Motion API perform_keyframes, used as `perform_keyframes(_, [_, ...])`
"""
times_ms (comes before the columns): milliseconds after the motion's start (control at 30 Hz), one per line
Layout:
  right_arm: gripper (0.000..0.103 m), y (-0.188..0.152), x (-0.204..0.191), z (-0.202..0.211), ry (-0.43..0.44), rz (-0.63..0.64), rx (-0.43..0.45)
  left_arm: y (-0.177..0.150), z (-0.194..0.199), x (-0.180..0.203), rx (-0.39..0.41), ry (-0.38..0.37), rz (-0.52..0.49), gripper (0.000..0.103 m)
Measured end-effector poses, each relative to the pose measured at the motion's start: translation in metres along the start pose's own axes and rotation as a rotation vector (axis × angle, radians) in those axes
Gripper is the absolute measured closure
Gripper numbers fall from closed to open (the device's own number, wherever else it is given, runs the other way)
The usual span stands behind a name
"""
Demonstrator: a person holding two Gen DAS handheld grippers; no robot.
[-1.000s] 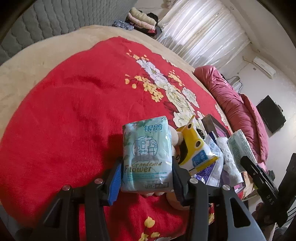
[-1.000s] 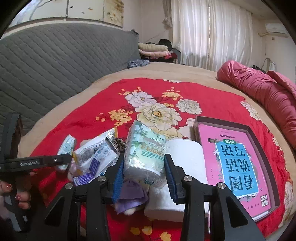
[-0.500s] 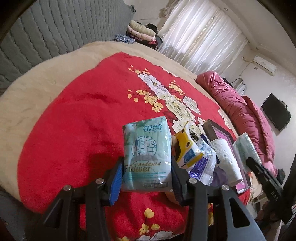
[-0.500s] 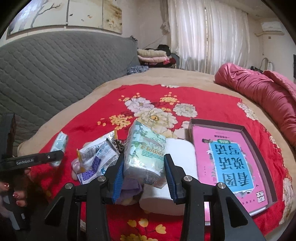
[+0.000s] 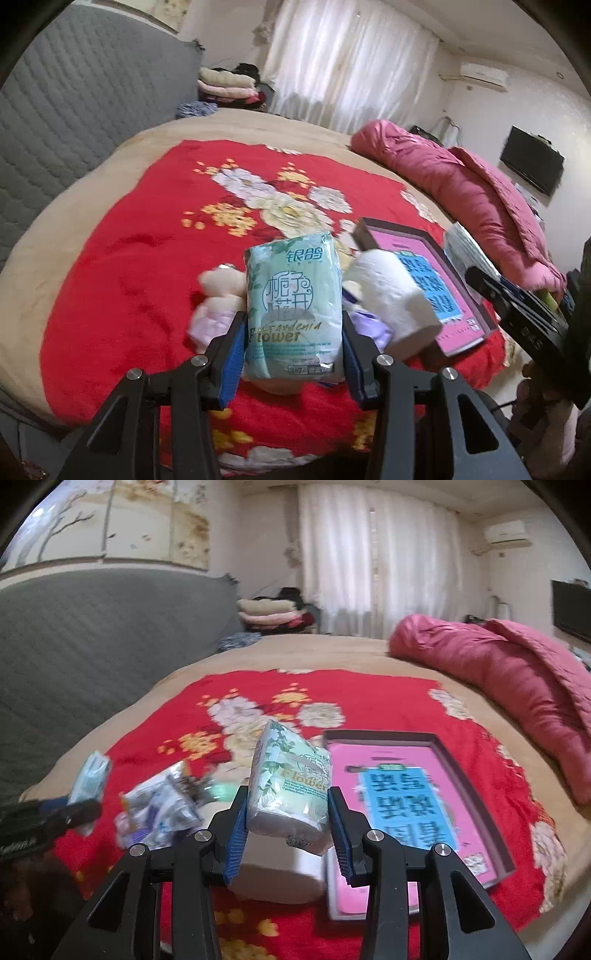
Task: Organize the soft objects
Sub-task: 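Carry the green tissue pack with the left tool onto the pink tray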
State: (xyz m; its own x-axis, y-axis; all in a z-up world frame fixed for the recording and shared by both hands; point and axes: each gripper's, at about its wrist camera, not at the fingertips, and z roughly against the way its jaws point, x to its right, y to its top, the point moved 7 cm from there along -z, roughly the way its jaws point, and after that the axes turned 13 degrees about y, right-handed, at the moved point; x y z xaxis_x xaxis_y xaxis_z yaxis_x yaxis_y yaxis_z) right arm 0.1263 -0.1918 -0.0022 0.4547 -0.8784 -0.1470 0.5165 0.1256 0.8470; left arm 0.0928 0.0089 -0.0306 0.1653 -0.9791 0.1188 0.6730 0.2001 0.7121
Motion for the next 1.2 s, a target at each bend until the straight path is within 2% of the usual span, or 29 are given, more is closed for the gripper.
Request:
perform_keyframes(333, [0.061, -0.003, 0.057, 0.028, -0.124, -0.079, 0.044, 0.002, 0.016, 0.075, 0.007, -0.097, -0.093, 0.057])
perform_keyframes(600, [0.061, -0.008, 0.094, 0.046, -0.184, -0.144, 0.077, 0.001, 0.013, 0.130, -0.016, -0.146, -0.159, 0.057])
perform_keyframes(967, [0.061, -0.018, 0.140, 0.059, -0.262, -0.241, 0.107, -0.001, -0.025, 0.195, -0.082, -0.150, -0.273, 0.057])
perform_keyframes(1200, [0.060, -0.027, 0.166, 0.066, -0.282, -0.289, 0.114, -0.016, -0.064, 0.242, -0.138, -0.104, -0.424, 0.057])
